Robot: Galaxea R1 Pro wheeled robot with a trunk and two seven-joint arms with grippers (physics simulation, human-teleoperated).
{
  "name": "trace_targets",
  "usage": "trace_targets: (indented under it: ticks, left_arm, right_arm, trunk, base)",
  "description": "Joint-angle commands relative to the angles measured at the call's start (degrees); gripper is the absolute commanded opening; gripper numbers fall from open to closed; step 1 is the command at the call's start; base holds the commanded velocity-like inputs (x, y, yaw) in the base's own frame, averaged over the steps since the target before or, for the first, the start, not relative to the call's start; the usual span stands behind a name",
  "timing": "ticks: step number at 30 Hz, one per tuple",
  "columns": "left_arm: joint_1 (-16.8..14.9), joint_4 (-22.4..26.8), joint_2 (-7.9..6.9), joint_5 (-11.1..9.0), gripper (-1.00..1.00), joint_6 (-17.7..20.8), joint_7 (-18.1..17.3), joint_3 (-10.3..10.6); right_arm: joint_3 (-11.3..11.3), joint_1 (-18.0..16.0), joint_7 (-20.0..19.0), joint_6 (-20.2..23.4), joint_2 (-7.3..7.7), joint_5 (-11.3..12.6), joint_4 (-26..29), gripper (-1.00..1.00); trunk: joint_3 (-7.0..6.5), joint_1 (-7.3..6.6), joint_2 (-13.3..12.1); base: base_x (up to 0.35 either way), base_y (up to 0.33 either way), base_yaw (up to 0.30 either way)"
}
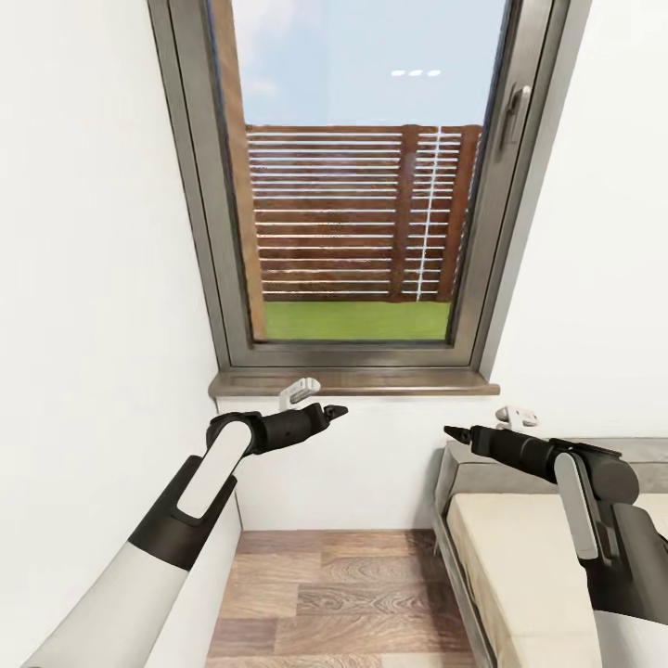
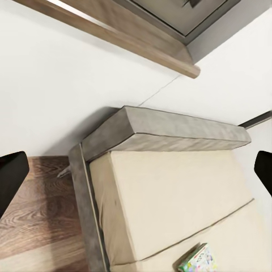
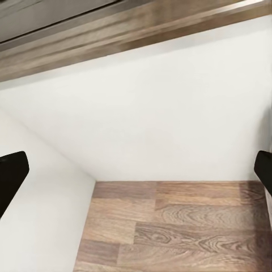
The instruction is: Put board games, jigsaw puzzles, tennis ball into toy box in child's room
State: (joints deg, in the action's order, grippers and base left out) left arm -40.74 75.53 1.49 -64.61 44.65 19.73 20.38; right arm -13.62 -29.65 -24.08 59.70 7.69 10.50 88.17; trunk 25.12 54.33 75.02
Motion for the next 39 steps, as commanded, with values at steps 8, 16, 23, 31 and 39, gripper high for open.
trace_targets:
  ticks: [8, 16, 23, 31, 39]
  left_arm:
    - [-0.04, 0.06, 0.01, -0.61, 1.00, 0.09, 0.57, 0.01]
    - [-0.04, 0.06, 0.01, -0.57, 1.00, 0.04, 0.57, 0.01]
    - [-0.04, 0.01, 0.01, -0.47, 1.00, 0.01, 0.63, -0.04]
    - [-0.04, -0.09, -0.09, -0.44, 1.00, 0.00, 0.66, -0.13]
    - [-0.04, -0.11, -0.20, -0.43, 1.00, 0.00, 0.66, -0.24]
  right_arm:
    - [-0.03, -0.08, -0.09, 0.30, -0.02, 0.13, 0.01, 1.00]
    - [-0.03, -0.09, -0.08, 0.30, 0.03, 0.13, 0.01, 1.00]
    - [-0.19, -0.08, -0.05, 0.30, 0.23, 0.18, -0.01, 1.00]
    - [-0.16, -0.06, -0.07, 0.30, 0.13, 0.20, 0.06, 1.00]
    - [-0.05, -0.06, -0.09, 0.30, 0.10, 0.22, 0.43, 1.00]
  trunk:
    - [0.07, 0.00, 0.04]
    - [0.07, 0.00, 0.04]
    - [0.07, 0.00, 0.04]
    - [0.07, 0.00, 0.04]
    - [0.07, 0.00, 0.04]
  base:
    - [0.002, 0.000, -0.095]
    - [0.000, 0.000, -0.194]
    - [0.000, 0.000, -0.081]
    - [0.000, 0.000, -0.021]
    - [0.000, 0.000, -0.116]
